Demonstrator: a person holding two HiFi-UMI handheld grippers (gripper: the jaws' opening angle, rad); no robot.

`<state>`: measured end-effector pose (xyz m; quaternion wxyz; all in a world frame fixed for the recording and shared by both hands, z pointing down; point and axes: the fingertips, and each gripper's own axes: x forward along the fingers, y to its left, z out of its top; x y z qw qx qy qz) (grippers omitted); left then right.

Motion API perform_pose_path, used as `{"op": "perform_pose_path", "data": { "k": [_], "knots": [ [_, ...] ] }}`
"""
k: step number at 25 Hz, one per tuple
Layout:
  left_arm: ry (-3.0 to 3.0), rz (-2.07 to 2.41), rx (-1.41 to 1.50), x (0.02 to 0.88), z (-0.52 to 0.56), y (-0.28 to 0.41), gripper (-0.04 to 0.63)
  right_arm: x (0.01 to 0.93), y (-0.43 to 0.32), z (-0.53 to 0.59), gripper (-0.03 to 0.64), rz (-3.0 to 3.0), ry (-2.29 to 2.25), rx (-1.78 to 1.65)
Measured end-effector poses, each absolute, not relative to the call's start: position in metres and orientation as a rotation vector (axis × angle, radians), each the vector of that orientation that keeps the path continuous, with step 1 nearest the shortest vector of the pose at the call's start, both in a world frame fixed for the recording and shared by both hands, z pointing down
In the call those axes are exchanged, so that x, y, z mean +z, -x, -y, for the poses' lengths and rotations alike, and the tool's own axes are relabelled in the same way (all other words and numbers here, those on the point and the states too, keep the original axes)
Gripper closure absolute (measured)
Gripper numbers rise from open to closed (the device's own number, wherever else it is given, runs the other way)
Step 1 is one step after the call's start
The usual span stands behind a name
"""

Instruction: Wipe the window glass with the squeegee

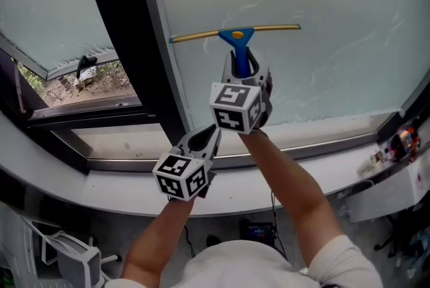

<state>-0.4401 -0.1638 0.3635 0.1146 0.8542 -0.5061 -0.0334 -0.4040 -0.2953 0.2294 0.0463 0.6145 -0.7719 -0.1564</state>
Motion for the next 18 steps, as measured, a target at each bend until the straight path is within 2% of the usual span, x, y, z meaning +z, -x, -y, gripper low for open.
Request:
{"op": "perform_pose_path", "data": {
  "k": [18],
  "knots": [
    [-2.448, 1.448, -0.054, 0.4, 0.16, 0.445, 0.561, 0.274, 0.404, 0.294, 0.462, 2.36, -1.881, -0.414]
  ]
}}
